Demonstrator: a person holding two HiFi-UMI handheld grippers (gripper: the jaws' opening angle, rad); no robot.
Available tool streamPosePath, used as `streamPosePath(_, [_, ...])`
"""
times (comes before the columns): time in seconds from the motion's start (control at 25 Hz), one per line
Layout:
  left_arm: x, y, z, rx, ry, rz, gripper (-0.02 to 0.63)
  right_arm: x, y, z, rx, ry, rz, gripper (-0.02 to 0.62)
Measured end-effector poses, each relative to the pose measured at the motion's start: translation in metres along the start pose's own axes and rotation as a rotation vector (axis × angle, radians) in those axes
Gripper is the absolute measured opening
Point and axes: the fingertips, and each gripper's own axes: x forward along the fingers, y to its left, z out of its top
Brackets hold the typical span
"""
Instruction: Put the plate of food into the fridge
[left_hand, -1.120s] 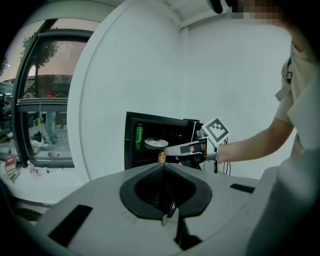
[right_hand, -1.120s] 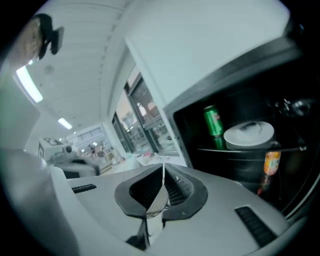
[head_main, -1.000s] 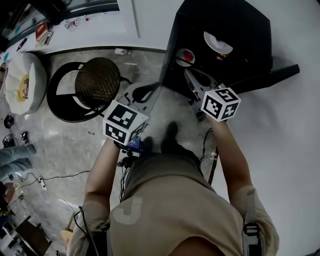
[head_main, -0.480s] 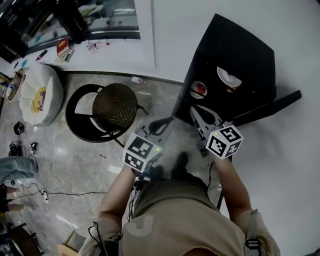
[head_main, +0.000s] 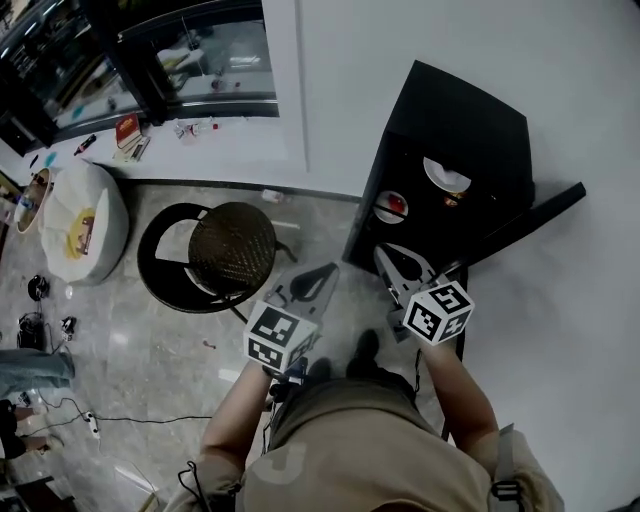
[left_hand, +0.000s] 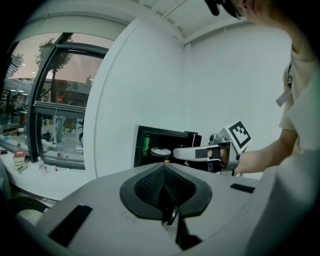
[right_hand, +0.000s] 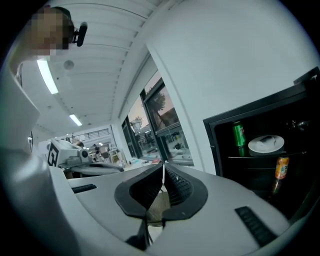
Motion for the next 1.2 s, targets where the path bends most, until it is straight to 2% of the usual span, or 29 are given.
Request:
streamPosePath(0.16, [-0.004,-0.004,-0.003,-0.020,-0.005,-0.009,0.012,-0.006,0.007,-0.006,-0.022,0.002,-0.012,0.026])
streamPosePath(0.32, [-0.014,-0.012,0.000,-0.013,-0.018,-0.022,0.012,-0.021,0.016,-0.005,-0.014,-0.016,-0.038,0.026])
streamPosePath(0.6, [-0.030,-0.020,0.006,-0.002,-0.049,-0.041,0.012,-0.035,0.030,-0.002,-0.057,-0.050,-0.083,0.025])
streamPosePath(0.84, [-0.050,-0.025,0.003,-0.037,-0.074,-0.035,0.012,-0.053,0.051,-0.013,-0.074,-0.046,-0.119,0.025])
streamPosePath(1.04, [-0.060,-0.035,-0.005,-0.069,-0.074,-0.070,0.012,-0.070,0.061,-0.028,-0.107,-0.024,-0.177,0.025])
streamPosePath(1.2, [-0.065,-0.034,-0.009,-0.057,-0.068,-0.077,0.012,-0.073,0.069,-0.033,-0.141,-0.027,-0.206,0.025])
